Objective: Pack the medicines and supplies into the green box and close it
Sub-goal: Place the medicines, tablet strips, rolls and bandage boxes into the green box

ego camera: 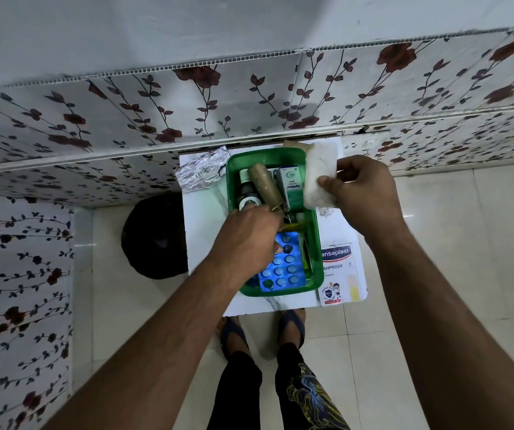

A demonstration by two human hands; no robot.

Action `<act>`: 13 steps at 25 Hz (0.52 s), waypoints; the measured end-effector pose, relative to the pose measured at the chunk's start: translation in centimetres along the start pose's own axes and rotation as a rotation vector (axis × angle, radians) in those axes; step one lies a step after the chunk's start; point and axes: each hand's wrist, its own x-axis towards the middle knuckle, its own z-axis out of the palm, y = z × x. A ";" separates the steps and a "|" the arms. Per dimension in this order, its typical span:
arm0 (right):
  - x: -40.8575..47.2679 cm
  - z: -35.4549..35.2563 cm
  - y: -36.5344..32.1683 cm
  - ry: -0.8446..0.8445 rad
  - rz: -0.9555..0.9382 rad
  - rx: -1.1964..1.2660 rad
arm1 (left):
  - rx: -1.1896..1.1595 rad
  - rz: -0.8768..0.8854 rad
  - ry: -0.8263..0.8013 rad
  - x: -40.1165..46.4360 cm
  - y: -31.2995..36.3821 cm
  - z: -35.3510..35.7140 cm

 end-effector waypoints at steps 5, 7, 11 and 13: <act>-1.6 3.0 -1.9 -0.082 -0.055 -0.109 | -0.342 -0.125 0.408 -2.5 -3.3 -2.9; -1.9 5.7 -2.5 -0.142 -0.072 -0.200 | -0.442 -0.274 0.485 -3.1 -5.7 -3.2; -1.3 9.9 -2.7 -0.136 -0.147 -0.353 | -0.513 -0.395 0.470 -2.4 -9.1 -2.0; -1.3 11.0 -2.4 -0.129 -0.228 -0.497 | -0.525 -0.402 0.467 -2.1 -9.7 -1.8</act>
